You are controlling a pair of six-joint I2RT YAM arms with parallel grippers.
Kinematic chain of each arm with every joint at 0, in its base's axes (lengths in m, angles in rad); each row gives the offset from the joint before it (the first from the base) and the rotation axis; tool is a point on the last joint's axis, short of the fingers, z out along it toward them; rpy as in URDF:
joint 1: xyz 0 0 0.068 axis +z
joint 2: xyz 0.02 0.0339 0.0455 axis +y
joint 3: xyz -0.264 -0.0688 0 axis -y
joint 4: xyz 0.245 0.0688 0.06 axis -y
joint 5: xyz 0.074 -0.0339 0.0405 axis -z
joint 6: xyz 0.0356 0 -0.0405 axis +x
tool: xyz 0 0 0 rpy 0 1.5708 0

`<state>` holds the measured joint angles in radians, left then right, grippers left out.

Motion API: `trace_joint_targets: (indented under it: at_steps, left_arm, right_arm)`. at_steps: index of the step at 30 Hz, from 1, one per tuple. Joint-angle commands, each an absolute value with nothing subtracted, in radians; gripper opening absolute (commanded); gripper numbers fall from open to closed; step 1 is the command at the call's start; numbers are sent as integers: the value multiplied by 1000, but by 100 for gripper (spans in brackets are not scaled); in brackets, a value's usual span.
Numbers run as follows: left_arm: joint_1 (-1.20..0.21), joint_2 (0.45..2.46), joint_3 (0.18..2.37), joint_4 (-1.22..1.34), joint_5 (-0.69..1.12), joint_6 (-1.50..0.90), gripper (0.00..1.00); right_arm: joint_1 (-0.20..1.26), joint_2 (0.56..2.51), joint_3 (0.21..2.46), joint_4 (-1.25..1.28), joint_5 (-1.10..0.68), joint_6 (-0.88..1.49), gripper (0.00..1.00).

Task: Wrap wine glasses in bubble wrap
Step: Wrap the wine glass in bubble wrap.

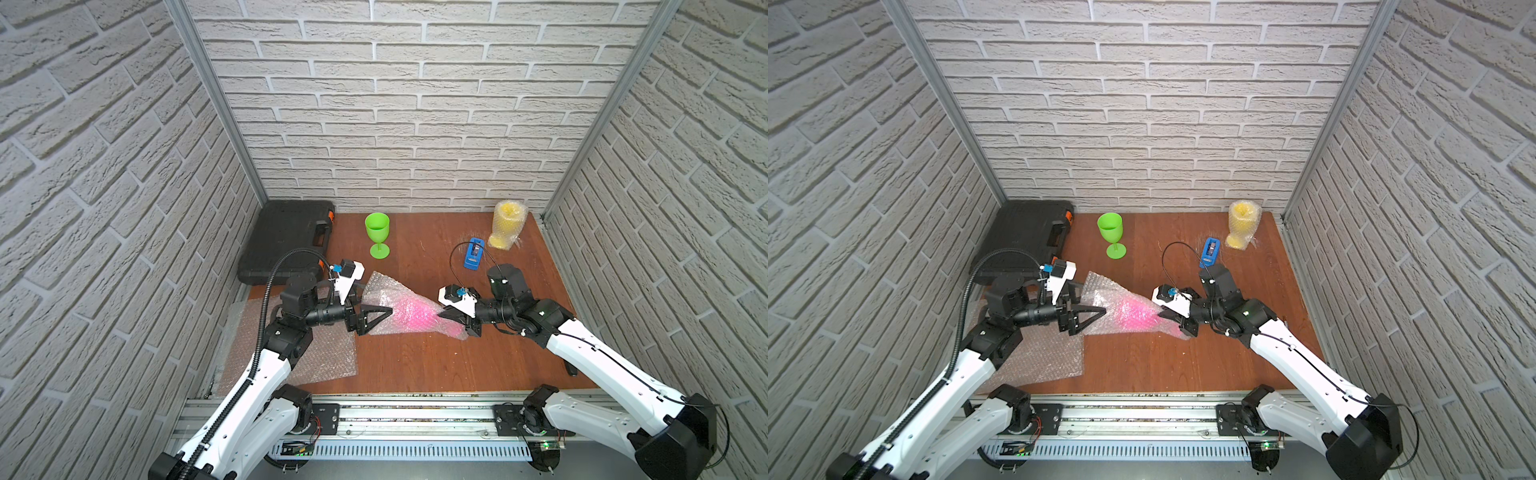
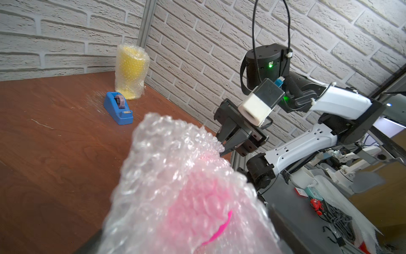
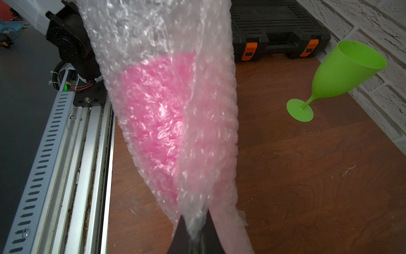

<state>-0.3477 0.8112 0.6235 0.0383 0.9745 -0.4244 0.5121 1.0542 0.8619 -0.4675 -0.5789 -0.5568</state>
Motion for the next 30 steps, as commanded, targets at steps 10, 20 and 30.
trace_joint_targets:
  at_steps: [10,20,30]
  left_arm:
    - [-372,895,772,-223,966,-203,0]
    - [-480,1022,1012,-604,741,-41,0]
    - [-648,1217,1252,-930,407,51,0]
  right_arm:
    - [519,1127,821,-330,-629,-412,3]
    - [644,1358,656,261,-629,-155,3]
    - [660,1584,544,572,-573,-99,3]
